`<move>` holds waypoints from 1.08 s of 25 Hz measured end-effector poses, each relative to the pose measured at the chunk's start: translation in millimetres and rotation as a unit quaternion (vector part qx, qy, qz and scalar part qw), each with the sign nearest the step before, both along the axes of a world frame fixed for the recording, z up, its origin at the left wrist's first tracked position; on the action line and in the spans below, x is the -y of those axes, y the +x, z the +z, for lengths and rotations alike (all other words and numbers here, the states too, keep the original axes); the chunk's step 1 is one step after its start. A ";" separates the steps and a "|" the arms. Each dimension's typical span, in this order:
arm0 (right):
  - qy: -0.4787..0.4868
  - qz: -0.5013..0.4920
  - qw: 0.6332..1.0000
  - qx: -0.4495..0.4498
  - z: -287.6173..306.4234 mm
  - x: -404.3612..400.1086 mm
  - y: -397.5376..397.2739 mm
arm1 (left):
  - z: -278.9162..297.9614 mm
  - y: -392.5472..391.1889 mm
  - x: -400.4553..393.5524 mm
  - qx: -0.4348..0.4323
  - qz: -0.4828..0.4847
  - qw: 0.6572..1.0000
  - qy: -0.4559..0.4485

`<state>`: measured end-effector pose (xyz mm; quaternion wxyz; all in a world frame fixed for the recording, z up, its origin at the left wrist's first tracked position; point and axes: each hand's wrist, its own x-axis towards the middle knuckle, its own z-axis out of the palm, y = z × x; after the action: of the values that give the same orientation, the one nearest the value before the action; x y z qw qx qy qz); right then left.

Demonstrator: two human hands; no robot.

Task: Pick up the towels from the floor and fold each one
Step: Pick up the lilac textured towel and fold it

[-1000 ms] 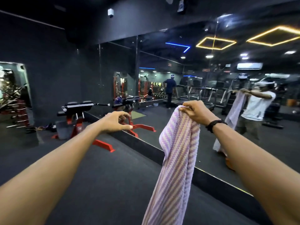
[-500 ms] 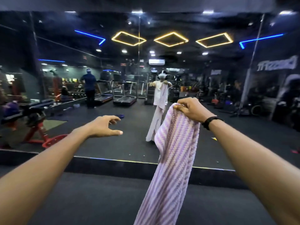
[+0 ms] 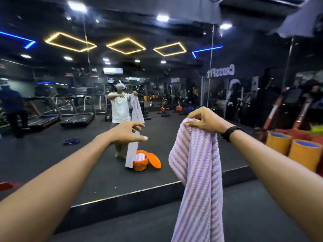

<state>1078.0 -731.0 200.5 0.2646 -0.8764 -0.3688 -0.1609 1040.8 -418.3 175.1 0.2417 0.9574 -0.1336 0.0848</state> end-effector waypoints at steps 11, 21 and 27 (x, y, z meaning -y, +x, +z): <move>0.085 -0.161 0.982 -0.045 -23.8 61.7 -4.1 | -27.7 131.8 173.3 -0.097 -0.388 0.910 -0.111; -0.038 -0.439 0.857 -0.267 -62.6 82.0 -56.4 | 17.5 211.4 203.4 -0.047 -0.410 0.819 -0.400; 0.053 -0.399 0.910 -0.099 -48.0 62.6 -50.6 | 4.8 174.6 226.3 -0.066 -0.531 0.811 -0.236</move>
<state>1027.4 -793.6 152.5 0.2595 -0.9466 0.0488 -0.1849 1215.3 -644.6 179.9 0.4759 0.6543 -0.5807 -0.0908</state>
